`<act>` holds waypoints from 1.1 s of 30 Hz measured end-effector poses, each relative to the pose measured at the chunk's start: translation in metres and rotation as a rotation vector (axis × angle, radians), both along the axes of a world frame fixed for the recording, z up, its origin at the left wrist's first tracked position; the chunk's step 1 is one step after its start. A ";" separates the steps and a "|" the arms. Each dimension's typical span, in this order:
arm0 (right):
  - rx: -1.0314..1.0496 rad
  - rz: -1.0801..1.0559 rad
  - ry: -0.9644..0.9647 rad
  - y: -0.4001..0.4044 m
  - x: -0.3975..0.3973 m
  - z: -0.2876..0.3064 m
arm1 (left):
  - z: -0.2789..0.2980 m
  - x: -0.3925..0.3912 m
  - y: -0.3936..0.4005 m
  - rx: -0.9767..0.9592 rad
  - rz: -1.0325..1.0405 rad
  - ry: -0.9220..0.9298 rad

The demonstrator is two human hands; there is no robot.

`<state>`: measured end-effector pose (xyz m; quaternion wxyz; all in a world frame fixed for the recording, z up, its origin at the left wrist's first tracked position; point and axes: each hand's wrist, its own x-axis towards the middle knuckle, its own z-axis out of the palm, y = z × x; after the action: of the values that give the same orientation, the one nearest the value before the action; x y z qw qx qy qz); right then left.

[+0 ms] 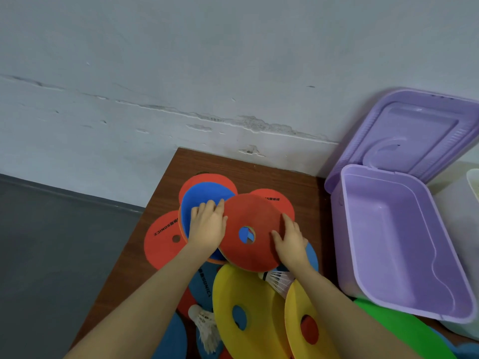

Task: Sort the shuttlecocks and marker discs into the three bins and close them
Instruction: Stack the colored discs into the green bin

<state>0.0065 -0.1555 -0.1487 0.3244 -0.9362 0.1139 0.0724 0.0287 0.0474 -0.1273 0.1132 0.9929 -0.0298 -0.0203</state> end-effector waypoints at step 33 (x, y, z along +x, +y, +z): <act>0.256 0.159 -0.242 0.070 0.014 0.043 | 0.022 -0.032 0.067 -0.354 0.331 -0.103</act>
<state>0.0201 -0.0857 -0.1056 0.4456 -0.8952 -0.0105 -0.0014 -0.0038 0.1145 -0.1049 0.2853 0.9487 0.1246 0.0549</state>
